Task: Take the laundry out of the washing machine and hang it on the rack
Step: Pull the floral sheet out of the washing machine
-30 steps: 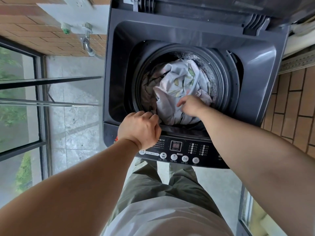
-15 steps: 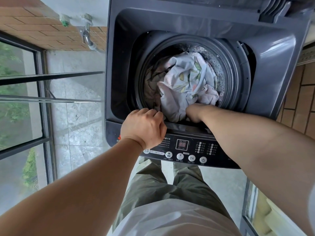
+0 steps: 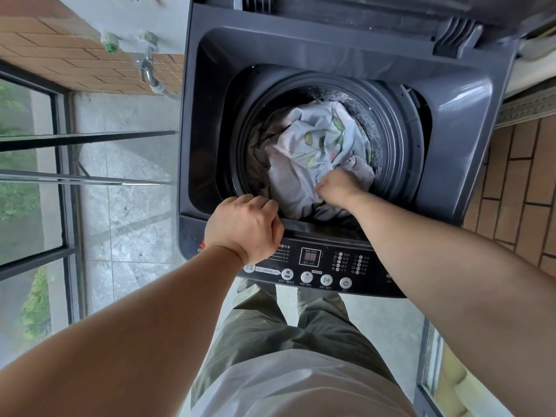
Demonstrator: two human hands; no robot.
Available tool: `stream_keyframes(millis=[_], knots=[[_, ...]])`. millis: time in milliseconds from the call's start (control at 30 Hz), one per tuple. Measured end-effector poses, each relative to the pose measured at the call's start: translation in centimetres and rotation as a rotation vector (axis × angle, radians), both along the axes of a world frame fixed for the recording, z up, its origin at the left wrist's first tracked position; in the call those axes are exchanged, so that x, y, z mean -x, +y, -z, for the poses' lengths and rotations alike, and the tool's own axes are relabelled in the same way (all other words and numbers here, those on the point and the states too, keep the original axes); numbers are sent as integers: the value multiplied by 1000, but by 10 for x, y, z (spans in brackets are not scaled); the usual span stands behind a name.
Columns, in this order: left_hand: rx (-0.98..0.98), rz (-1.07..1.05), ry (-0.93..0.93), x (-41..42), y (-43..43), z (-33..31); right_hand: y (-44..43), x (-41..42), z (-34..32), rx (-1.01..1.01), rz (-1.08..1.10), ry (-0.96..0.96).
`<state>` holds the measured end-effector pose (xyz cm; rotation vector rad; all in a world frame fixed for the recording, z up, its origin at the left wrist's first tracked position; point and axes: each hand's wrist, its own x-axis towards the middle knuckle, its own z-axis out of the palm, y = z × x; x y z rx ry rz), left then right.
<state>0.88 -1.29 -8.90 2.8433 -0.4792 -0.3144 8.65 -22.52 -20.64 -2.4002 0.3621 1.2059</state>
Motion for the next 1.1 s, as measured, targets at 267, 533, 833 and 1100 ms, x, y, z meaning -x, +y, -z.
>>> stream_keyframes(millis=[267,533,833,1100], knots=[[-8,-2,-3,0,0,0,10,-10,7,2,541,-214],[-17,-10,8,1,0,-2,9,-8,-6,-93,617,-65],[-6,-23,-22,1,1,3,0,2,7,219,118,65],[-14,-16,-59,4,1,5,-1,-9,7,172,123,4]])
